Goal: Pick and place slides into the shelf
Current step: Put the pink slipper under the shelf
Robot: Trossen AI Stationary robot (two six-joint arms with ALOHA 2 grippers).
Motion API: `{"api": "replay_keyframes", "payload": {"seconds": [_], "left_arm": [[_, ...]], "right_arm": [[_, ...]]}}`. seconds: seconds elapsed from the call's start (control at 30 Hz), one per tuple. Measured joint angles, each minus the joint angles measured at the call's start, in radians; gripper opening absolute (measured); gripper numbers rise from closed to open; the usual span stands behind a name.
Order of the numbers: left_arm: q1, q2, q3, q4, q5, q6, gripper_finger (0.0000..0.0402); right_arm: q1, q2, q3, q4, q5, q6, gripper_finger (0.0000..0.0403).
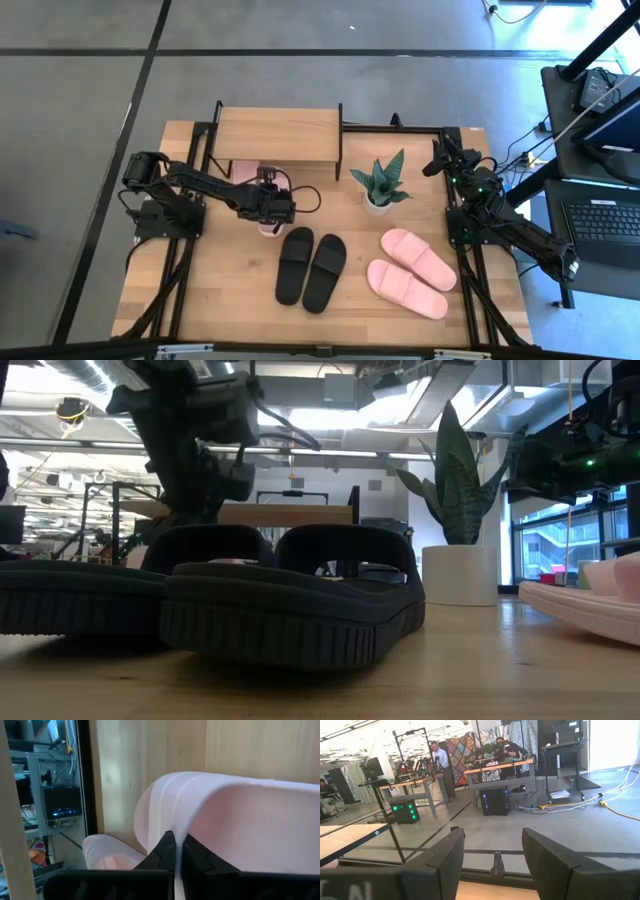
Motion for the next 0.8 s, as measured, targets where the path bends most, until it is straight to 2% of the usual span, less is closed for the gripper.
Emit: {"api": "replay_keyframes", "payload": {"seconds": [0.27, 0.5, 0.8], "left_arm": [[0.041, 0.0, -0.014, 0.003, 0.017, 0.0, 0.0003], [0.067, 0.0, -0.014, 0.002, 0.033, -0.001, 0.0043], [0.07, 0.0, -0.014, 0.002, 0.031, -0.015, 0.0072]], "right_arm": [[0.0, 0.0, 0.0, 0.0, 0.0, 0.005, 0.02], [0.0, 0.0, 0.0, 0.0, 0.0, 0.006, 0.02], [0.0, 0.0, 0.0, 0.0, 0.0, 0.008, 0.02]]}}
